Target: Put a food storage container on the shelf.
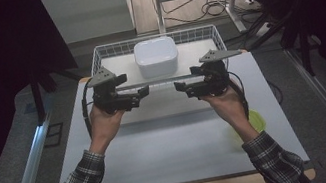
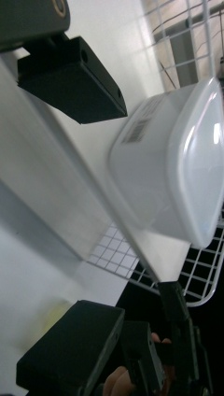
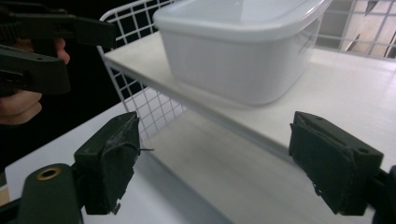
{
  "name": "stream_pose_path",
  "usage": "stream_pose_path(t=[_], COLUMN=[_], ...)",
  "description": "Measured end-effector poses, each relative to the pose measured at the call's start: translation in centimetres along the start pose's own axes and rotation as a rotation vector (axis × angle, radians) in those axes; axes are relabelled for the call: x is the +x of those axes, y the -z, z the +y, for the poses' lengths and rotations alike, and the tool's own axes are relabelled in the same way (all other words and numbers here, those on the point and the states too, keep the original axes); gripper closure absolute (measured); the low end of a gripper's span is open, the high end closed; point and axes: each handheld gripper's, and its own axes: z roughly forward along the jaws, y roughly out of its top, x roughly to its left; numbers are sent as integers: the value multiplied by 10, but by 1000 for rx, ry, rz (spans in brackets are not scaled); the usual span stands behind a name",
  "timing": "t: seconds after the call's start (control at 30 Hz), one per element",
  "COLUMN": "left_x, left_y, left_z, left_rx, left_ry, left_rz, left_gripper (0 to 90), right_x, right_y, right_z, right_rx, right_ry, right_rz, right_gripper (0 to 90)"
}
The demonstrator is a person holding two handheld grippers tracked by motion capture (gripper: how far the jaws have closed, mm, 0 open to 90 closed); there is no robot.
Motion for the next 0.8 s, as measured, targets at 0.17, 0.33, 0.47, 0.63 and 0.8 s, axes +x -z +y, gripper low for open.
stream_pose_path(t=[0.17,0.33,0.47,0.63,0.8], left_x=[-10,-18,-24,-31,-33], left_y=[8,15,19,20,19], left_z=[-15,-30,-42,-58,-72], left_rx=[1,20,33,41,31], left_ry=[-28,-44,-51,-69,-64], left_rz=[3,19,18,16,-3], left_gripper=[44,30,26,26,24], right_x=[5,7,8,9,10], right_y=[6,13,19,27,34], right_z=[-13,-29,-40,-52,-63], right_rx=[6,16,19,26,40], right_ry=[12,8,6,10,19], right_rz=[16,27,33,31,25], right_gripper=[138,124,117,111,100])
